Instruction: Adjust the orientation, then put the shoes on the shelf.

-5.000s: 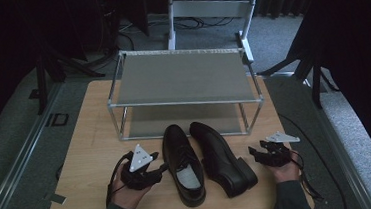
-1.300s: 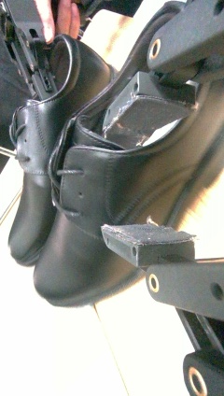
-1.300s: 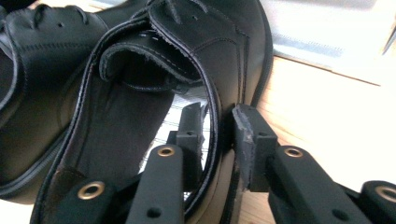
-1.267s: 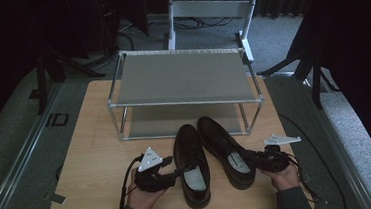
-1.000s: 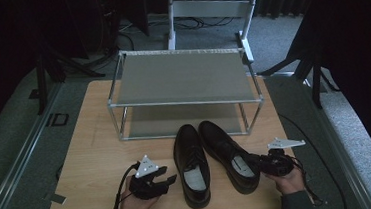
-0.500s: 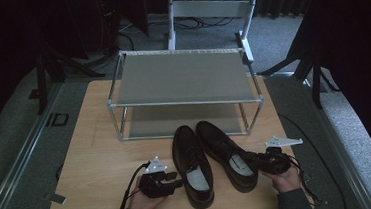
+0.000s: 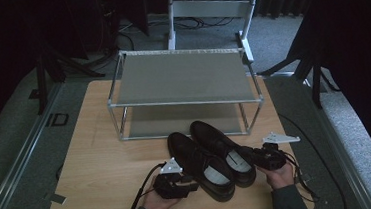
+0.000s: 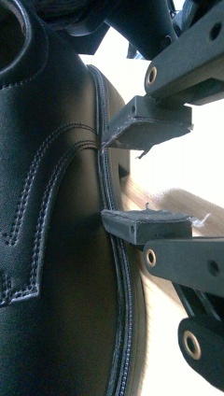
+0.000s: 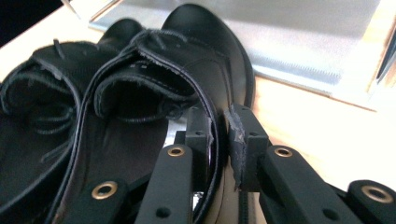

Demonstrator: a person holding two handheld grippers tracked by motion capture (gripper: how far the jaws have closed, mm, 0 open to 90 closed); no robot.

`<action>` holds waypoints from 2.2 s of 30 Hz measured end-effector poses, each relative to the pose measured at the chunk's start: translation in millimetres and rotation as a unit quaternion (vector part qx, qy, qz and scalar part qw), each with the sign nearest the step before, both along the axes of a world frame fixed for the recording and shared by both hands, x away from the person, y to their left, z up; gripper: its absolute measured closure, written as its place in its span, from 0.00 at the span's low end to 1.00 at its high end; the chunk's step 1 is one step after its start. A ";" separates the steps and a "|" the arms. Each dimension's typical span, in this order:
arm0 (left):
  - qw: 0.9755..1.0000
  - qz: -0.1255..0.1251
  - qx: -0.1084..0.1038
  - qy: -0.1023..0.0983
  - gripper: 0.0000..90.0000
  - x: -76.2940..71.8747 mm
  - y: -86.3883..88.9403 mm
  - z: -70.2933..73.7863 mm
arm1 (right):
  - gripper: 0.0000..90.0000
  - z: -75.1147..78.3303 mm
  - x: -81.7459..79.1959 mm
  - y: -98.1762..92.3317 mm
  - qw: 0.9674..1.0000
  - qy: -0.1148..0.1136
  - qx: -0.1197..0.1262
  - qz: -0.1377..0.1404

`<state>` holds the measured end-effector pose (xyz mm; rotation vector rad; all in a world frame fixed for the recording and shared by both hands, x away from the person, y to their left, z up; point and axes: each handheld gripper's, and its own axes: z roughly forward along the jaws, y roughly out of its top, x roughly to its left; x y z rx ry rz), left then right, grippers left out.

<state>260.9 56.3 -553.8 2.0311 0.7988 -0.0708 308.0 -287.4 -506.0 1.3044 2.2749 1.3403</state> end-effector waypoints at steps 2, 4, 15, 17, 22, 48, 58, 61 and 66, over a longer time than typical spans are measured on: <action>1.000 0.000 -0.001 -0.001 0.64 0.1 -0.1 0.0 | 0.88 0.6 2.8 0.4 1.000 -0.003 0.005 -0.008; 1.000 -0.001 0.000 -0.001 0.64 0.2 -0.1 -0.1 | 0.88 -0.1 6.8 0.6 1.000 -0.002 0.017 -0.014; 1.000 -0.018 -0.001 0.002 0.64 -0.3 -12.3 -1.0 | 0.88 -0.9 14.7 6.1 1.000 0.015 0.025 -0.006; 1.000 -0.017 0.004 -0.002 0.64 0.2 -15.1 -0.3 | 0.88 0.0 14.8 3.3 1.000 0.017 0.015 -0.003; 1.000 -0.025 -0.006 0.001 0.64 4.7 -18.6 -2.2 | 0.88 1.6 12.0 -6.3 1.000 0.019 0.007 0.003; 0.998 -0.065 0.019 -0.019 0.64 8.8 -61.1 0.9 | 0.76 11.7 33.0 -36.1 1.000 0.015 -0.018 0.007; 0.999 -0.029 0.027 -0.037 0.60 8.0 -36.4 8.6 | 0.73 27.5 21.4 -38.7 1.000 -0.016 -0.017 -0.001; 0.998 -0.021 0.033 -0.041 0.60 8.4 -28.9 9.6 | 0.72 31.7 19.7 -38.1 1.000 -0.020 -0.018 -0.002; 0.998 -0.006 0.042 -0.050 0.60 6.9 -16.2 10.6 | 0.69 36.7 17.2 -36.3 0.999 -0.026 -0.024 -0.002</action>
